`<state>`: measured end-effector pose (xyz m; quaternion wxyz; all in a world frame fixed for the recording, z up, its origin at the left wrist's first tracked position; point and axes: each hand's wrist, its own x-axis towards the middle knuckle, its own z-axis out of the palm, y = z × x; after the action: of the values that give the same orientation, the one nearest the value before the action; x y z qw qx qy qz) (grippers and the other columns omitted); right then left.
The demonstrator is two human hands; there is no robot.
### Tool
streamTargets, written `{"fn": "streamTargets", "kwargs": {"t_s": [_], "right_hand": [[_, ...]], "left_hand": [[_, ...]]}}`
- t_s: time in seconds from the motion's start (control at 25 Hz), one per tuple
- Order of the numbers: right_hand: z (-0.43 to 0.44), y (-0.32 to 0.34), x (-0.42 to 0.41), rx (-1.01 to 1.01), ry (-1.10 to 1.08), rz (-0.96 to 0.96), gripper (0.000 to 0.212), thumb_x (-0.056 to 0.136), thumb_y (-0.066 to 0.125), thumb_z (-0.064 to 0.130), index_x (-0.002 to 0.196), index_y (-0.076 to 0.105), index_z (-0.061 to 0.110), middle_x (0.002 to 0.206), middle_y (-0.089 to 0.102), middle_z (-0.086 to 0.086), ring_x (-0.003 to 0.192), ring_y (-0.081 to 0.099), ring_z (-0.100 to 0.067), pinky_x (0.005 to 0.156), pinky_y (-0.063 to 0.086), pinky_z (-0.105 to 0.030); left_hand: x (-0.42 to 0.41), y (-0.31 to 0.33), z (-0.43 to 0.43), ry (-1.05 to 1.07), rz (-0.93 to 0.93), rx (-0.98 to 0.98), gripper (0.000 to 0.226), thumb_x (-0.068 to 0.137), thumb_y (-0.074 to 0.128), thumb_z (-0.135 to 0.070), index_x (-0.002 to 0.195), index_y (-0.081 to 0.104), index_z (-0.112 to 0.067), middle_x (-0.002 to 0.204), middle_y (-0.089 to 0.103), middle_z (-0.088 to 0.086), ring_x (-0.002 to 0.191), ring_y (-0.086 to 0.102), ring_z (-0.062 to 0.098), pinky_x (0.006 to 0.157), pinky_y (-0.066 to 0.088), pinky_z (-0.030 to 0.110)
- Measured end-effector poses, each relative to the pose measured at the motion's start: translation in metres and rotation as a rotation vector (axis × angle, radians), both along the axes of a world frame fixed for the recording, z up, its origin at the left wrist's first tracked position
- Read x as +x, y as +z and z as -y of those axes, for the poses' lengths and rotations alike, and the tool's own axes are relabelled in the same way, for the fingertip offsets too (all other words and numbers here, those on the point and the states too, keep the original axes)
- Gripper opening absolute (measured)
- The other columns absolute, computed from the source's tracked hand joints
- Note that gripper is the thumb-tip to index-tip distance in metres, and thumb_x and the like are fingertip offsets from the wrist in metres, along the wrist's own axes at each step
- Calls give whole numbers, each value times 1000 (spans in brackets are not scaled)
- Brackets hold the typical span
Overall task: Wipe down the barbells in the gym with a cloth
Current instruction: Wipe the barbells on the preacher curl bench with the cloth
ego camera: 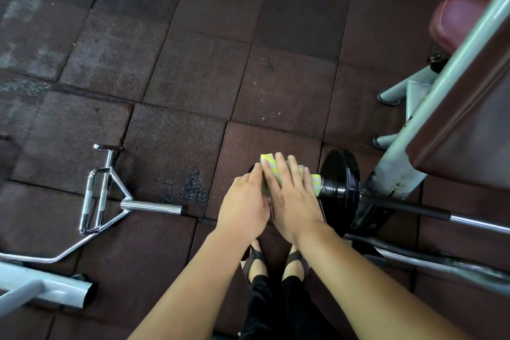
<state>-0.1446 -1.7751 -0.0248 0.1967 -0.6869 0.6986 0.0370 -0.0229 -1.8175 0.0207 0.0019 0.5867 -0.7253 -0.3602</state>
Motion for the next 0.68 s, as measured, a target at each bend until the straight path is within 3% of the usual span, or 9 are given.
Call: {"fn": "streamTargets", "kwargs": {"t_s": [0.08, 0.2, 0.32, 0.44, 0.56, 0.68], "right_hand": [[1, -1, -2, -10, 34, -11, 92, 93, 60, 16, 165, 2, 26, 173, 7, -11, 159, 6, -38, 127, 15, -57], [-11, 8, -16, 55, -107, -23, 94, 91, 58, 7, 164, 1, 24, 173, 11, -9, 159, 3, -36, 128, 7, -54], [10, 18, -16, 147, -209, -26, 80, 95, 57, 32, 162, 14, 21, 162, 33, -9, 154, 21, -36, 126, 17, -55], [57, 21, -16, 320, -93, 53, 70, 95, 54, 45, 156, 27, 24, 150, 45, -9, 139, 39, -36, 112, 36, -54], [52, 25, -28, 351, 2, 108, 73, 98, 51, 46, 160, 18, 27, 155, 39, -7, 143, 34, -34, 113, 35, -52], [14, 24, -33, 230, -96, 5, 76, 102, 45, 45, 164, 5, 26, 169, 19, -6, 157, 11, -34, 126, 17, -56]], "left_hand": [[3, -2, 2, 8, 26, -4, 68, 85, 46, -5, 151, 31, -15, 129, 61, 5, 121, 52, 26, 88, 42, 31], [6, -2, 2, -24, 46, 22, 69, 89, 46, -7, 154, 25, -14, 139, 55, 2, 128, 47, 24, 97, 44, 35], [6, -1, 0, -24, 37, 31, 69, 88, 47, -8, 154, 26, -14, 140, 55, 3, 129, 46, 24, 99, 45, 39], [6, -3, 3, -4, 61, 1, 68, 88, 48, -10, 153, 29, -14, 137, 57, 4, 127, 48, 26, 99, 45, 40], [2, -2, 4, -8, 68, 14, 66, 87, 49, -11, 151, 31, -15, 134, 57, 5, 126, 49, 26, 95, 44, 39], [-2, -2, 5, -43, 42, 37, 65, 88, 49, -12, 151, 32, -15, 139, 54, 4, 130, 46, 25, 100, 43, 39]]}}
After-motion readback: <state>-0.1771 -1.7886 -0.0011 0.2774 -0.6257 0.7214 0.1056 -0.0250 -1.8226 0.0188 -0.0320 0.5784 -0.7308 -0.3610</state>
